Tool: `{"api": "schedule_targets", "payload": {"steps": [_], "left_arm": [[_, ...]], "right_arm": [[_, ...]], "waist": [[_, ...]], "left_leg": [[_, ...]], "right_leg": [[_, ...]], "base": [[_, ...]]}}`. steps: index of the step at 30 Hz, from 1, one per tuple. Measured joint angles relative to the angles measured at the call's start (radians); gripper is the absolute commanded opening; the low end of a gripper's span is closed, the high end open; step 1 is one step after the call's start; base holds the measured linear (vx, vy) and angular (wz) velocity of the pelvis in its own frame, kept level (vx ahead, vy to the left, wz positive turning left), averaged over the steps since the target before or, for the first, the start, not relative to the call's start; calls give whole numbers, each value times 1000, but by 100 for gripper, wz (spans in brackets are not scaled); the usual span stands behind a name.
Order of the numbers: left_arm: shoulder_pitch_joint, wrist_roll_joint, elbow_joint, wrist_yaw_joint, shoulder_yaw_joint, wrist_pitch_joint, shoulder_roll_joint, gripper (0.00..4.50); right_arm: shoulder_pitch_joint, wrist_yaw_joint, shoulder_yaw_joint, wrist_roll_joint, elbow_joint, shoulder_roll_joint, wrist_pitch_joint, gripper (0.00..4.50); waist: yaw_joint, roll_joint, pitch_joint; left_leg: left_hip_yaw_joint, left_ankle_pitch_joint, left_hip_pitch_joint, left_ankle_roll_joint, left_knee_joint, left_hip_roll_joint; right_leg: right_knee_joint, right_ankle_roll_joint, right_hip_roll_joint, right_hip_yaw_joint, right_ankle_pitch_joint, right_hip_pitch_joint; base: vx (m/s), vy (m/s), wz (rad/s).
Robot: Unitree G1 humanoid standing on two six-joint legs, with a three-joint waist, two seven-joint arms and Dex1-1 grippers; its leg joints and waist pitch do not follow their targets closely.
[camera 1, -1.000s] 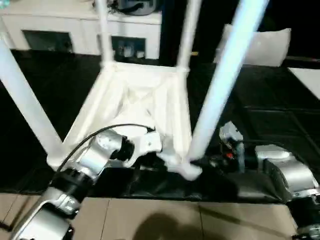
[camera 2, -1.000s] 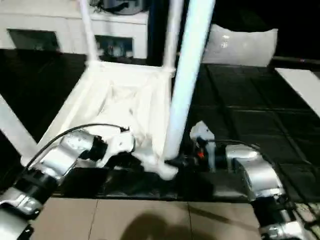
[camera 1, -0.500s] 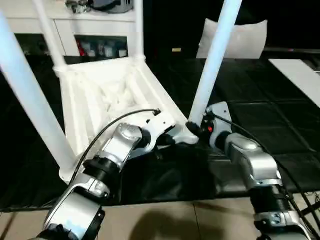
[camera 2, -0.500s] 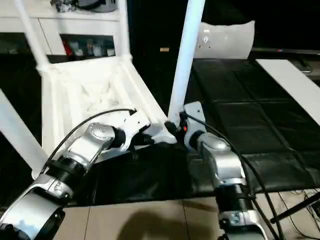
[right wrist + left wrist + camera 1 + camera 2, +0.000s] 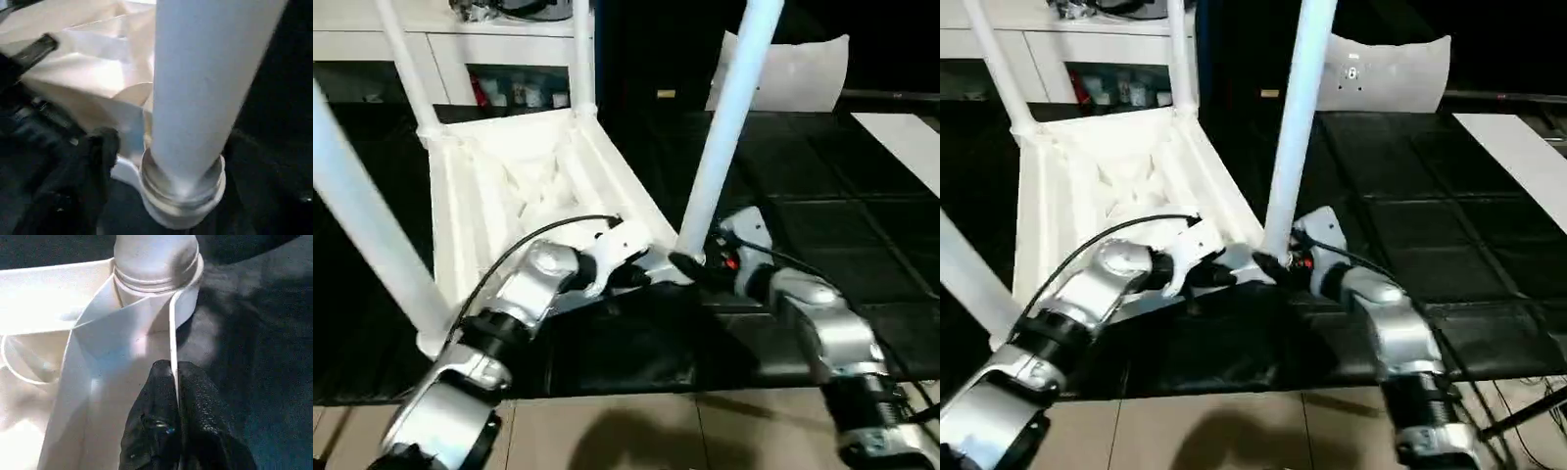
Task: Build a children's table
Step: Rotate leg to tighten
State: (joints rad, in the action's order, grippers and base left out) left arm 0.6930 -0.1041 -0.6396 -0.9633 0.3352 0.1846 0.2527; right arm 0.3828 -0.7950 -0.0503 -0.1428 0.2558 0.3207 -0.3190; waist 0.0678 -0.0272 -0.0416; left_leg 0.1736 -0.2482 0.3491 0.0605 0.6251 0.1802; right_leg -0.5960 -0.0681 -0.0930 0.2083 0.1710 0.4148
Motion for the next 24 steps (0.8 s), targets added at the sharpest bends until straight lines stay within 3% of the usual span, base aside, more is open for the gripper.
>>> {"api": "schedule_targets", "payload": {"steps": [1, 7, 14, 24], "left_arm": [[-7, 2, 8, -30, 8, -25, 21, 0], [-50, 24, 60, -197, 37, -122, 106, 0], [-86, 46, 131, -333, 81, -176, 155, 0], [-108, 60, 182, -408, 106, -203, 184, 0]], "right_arm": [[-8, -64, -7, -17, -9, 33, 7, 429], [-17, -290, -50, -51, -8, 148, 20, 447], [-2, -449, -98, -69, 6, 183, 65, 447], [11, -608, -130, -105, 52, 202, 63, 347]], "waist": [[0, 0, 0], [21, 0, 0], [53, -1, 1], [58, -2, 0]], "left_leg": [[0, 0, 0, 0, 1, 0], [0, 0, -1, 1, 1, 0], [0, 0, -1, 1, 2, 0], [0, 0, -6, 1, 2, 0]], "right_leg": [[0, 0, 0, 0, 0, 0], [0, 0, 0, 0, 0, -1], [0, 0, -1, 0, 0, -3], [1, 0, 0, 0, 0, -8]], "base": [[0, 0, 0], [0, 0, 0], [0, 0, 0], [0, 0, 0]]}}
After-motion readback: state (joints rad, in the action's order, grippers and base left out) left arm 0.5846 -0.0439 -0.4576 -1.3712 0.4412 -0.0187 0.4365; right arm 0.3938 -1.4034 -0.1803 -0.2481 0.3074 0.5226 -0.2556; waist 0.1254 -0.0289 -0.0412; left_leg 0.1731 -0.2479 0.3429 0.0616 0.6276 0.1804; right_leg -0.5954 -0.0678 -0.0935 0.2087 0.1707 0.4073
